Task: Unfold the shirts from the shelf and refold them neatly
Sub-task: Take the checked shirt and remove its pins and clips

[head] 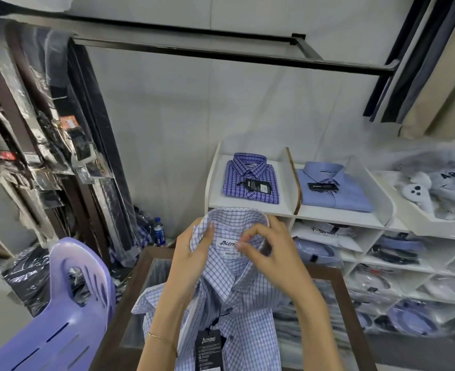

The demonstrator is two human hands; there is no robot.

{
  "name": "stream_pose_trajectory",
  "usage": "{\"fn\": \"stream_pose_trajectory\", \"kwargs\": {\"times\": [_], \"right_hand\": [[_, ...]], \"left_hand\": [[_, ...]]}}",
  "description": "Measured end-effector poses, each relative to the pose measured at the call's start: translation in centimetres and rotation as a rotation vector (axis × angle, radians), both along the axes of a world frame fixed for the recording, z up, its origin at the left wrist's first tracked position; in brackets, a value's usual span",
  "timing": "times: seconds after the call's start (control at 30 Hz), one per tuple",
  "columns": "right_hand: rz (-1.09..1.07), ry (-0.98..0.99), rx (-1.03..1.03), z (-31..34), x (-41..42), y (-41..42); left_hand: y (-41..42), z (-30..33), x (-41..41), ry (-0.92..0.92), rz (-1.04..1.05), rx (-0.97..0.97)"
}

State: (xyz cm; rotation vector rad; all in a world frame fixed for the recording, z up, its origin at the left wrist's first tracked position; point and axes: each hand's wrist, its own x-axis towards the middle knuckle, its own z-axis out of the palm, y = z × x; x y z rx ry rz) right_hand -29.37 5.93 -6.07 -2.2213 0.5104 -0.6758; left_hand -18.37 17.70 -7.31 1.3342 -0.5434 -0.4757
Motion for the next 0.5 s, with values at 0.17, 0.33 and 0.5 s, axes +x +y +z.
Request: {"fn": "stream_pose_trajectory", "kwargs": {"times": [0.17, 0.33, 0.5], "right_hand": [[0.0, -0.028, -0.003, 0.3, 0.6, 1.0], [-0.001, -0.009, 0.008, 0.2, 0.0, 0.7], [-0.062, -0.035, 0.0, 0.4, 0.6, 1.9]], "left_hand": [[-0.6, -0.1, -0.9, -0.065, 0.111, -0.004], [-0.1, -0.4, -0.4, -0.14, 0.137, 0.029], [-0.9, -0.3, -2.2, -0.027, 0.139, 0.001]]}}
